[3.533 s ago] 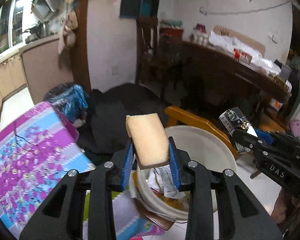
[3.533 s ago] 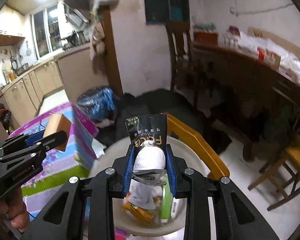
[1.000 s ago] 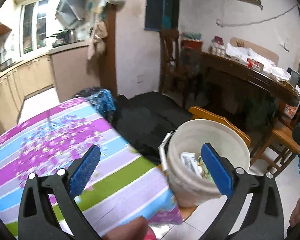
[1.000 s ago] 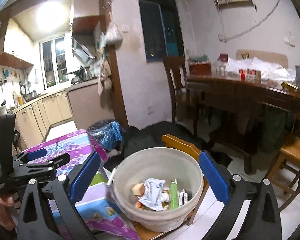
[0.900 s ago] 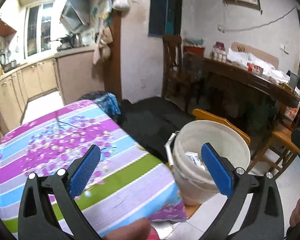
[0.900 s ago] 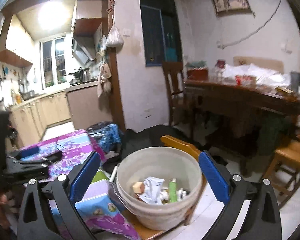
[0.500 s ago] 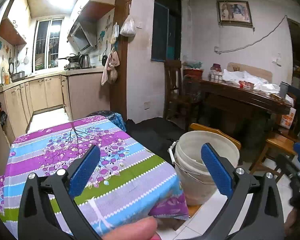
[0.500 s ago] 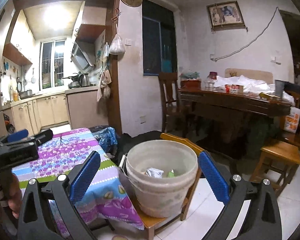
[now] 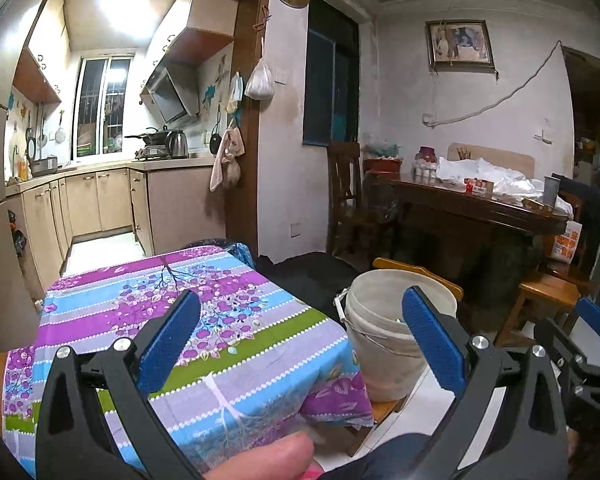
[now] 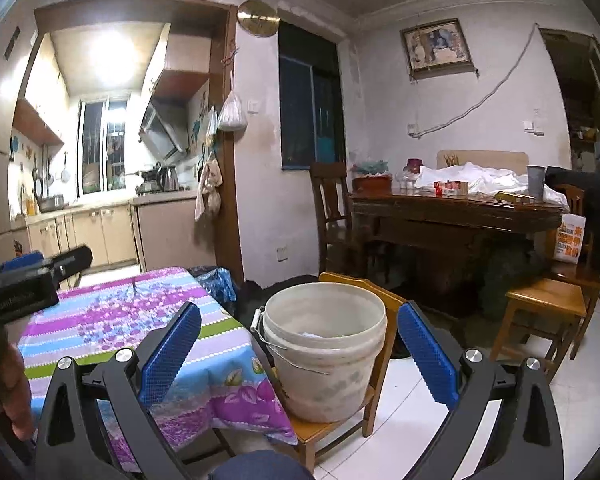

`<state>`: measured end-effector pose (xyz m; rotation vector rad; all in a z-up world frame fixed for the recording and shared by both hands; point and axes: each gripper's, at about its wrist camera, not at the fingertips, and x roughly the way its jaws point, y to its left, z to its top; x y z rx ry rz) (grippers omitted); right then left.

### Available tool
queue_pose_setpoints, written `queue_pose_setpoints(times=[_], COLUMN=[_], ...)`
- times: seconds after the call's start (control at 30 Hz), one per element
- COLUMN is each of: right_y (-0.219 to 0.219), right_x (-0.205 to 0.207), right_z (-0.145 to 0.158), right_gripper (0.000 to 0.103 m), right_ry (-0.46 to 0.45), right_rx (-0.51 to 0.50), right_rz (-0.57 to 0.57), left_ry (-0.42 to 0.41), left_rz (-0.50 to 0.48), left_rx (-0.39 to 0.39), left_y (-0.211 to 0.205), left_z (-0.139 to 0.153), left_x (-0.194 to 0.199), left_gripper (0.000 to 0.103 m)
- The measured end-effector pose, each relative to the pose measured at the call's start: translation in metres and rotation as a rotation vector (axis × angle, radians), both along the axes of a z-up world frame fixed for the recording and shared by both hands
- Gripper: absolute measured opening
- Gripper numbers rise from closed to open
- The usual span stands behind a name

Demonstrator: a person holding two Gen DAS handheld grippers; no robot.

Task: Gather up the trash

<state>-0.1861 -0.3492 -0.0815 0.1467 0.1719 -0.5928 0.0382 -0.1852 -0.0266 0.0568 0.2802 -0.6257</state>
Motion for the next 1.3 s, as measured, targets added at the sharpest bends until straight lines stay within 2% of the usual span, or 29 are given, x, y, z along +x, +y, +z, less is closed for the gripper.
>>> queue_pose_setpoints(times=[0.1, 0.33, 0.57, 0.73, 1.3], right_y=[0.003, 0.007, 0.017, 0.017, 0.018], right_x=[-0.014, -0.026, -0.039, -0.041, -0.028], right_z=[0.003, 0.011, 0.012, 0.013, 0.015], right_gripper=[0.098, 0.098, 0.098, 0.098, 0.098], right_ry=[-0.036, -0.049, -0.096, -0.092, -0.043], right_rx=[0.006, -0.008, -0.061, -0.068, -0.062], right_rz=[-0.002, -0.022, -0.038, -0.051, -0.028], left_ry=[0.001, 0.014, -0.056, -0.068, -0.051], left_rz=[-0.016, -0.049, -0.071, -0.106, -0.095], left_rx=[0.012, 0.050, 0.061, 0.063, 0.042], left_y=[0.001, -0.003, -0.003, -0.005, -0.002], left_z=[-0.006, -0.027, -0.033, -0.031, -0.028], left_x=[-0.011, -0.023, -0.037, -0.043, -0.045], left_gripper=[0.097, 0.097, 0.097, 0.097, 0.097])
